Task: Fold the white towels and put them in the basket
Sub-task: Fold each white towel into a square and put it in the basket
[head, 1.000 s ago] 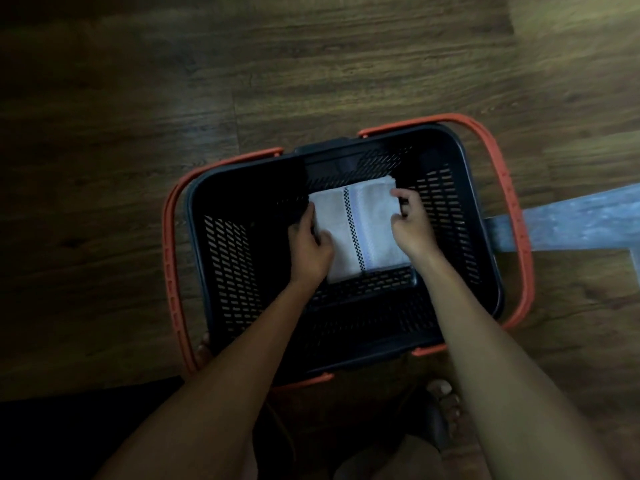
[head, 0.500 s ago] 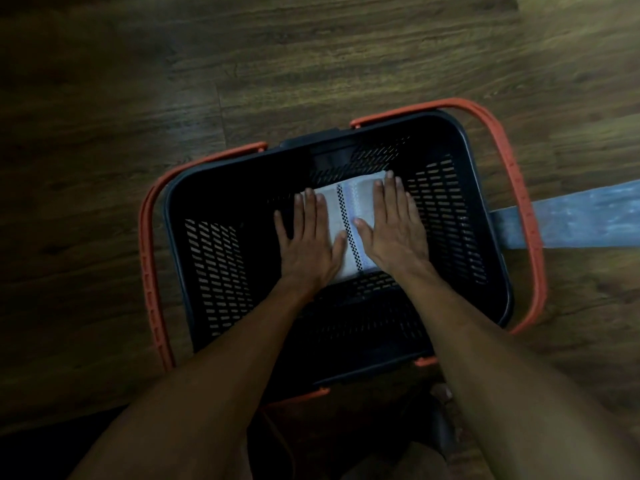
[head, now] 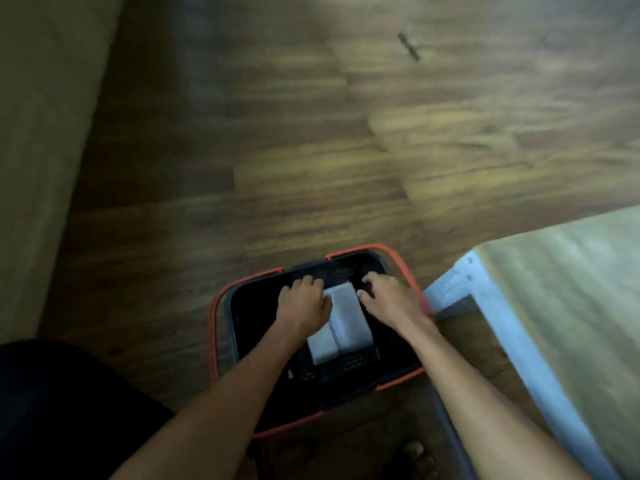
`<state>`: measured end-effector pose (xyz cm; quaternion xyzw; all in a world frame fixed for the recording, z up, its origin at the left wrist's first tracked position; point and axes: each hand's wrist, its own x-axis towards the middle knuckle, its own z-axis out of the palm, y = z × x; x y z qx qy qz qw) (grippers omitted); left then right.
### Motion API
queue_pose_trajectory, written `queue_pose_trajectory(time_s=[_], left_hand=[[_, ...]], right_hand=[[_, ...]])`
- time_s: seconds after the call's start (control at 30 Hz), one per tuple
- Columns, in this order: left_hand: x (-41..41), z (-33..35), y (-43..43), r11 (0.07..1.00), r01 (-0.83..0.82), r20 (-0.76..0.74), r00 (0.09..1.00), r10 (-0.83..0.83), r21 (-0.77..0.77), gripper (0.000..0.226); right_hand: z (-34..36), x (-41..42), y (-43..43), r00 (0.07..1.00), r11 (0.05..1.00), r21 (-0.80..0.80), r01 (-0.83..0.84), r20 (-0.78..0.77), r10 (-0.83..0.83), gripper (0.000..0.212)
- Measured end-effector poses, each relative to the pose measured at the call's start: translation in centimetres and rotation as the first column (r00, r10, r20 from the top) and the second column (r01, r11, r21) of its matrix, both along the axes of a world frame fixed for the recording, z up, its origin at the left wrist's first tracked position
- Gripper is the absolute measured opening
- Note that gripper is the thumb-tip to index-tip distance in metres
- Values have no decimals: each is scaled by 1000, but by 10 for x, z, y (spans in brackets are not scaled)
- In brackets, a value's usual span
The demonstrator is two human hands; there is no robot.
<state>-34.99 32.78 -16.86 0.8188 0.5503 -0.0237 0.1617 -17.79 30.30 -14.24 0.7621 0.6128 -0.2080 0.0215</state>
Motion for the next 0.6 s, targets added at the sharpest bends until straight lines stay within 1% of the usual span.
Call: queue_pose_trajectory(time_s=[0.07,0.13,0.23,0.33,0.5,0.6], left_hand=[[2,54,-5,995,26,74,997,-34,100,38],[6,106,-12,987,53,143,987,-75,152,36],[10,177,-32,988,85,229,967,-112,126,37],[16,234,-62,985,125,290,944,-154,116,34],[38,290,-114,940,265,267,910,-318,217,32],[60,308,-139,884,387,219,868,-445,264,36]], right_hand=[[54,4,-16,998,995,73,64,-12,-63,36],[109,9,-36,994,986,126,110,4,-111,38],[184,15,-72,985,968,185,169,-10,-170,40],[239,22,-114,980,964,179,199,-46,-193,45],[293,35,-192,955,931,214,295,-94,-281,49],[307,45,-240,918,879,264,397,-114,-381,50]])
